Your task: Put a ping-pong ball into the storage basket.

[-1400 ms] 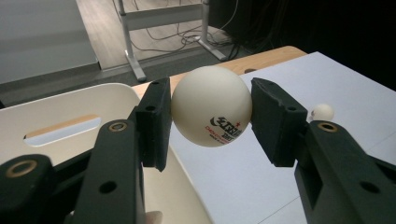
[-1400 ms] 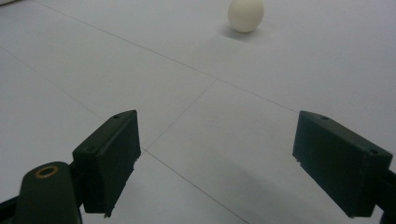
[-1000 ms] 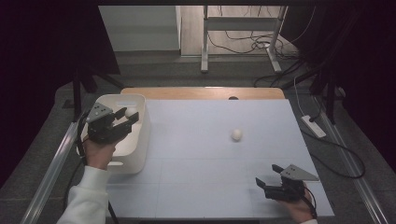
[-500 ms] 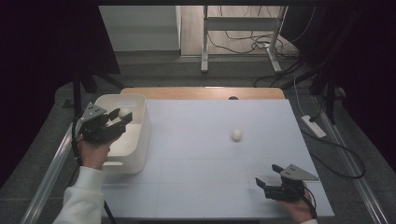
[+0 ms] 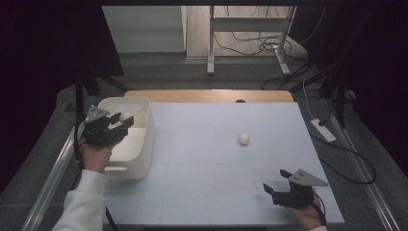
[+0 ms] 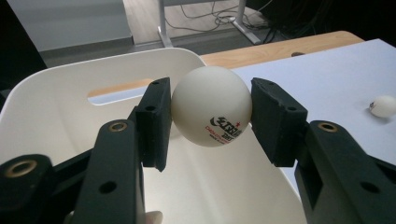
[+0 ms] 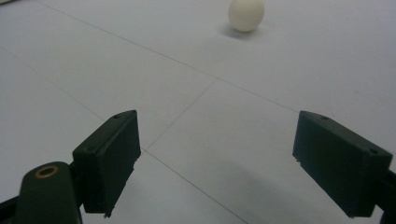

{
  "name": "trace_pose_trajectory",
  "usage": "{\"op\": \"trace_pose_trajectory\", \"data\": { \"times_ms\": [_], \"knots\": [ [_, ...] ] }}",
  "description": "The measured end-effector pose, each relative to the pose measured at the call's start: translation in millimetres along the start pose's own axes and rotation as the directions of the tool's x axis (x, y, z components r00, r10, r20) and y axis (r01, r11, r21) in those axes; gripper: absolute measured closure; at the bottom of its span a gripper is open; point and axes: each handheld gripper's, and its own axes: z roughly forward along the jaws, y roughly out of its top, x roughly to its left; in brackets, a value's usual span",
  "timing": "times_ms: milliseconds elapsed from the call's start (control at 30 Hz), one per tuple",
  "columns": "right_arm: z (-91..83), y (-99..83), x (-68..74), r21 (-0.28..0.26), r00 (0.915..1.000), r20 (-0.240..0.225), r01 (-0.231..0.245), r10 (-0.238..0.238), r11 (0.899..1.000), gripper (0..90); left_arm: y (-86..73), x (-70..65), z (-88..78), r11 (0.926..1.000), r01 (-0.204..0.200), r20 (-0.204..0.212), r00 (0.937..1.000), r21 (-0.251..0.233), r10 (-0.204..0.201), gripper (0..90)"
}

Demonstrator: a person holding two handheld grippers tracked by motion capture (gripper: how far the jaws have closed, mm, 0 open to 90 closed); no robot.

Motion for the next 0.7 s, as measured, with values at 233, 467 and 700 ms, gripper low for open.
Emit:
{"op": "trace_pose_trajectory", "data": {
  "times_ms": [233, 467, 700],
  "knots": [
    [0.0, -0.1, -0.5, -0.001, 1.0, 0.003, 0.001, -0.001, 1.0, 15.0, 1.3, 5.8, 8.2, 0.9985, 0.02, -0.028, 0.9995, 0.052, -0.018, 50.6],
    [0.1, 0.0, -0.6, 0.001, 1.0, 0.006, 0.002, -0.002, 1.0, 15.0, 4.2, 9.3, 11.3, 0.9943, 0.027, -0.051, 0.9985, 0.103, -0.022, 50.6],
    [0.4, 0.0, -0.5, 0.001, 1.0, 0.005, 0.004, -0.004, 1.0, 15.0, 7.6, 12.8, 18.7, 0.9845, 0.03, -0.052, 0.9984, 0.173, -0.021, 50.5]
  ]
}}
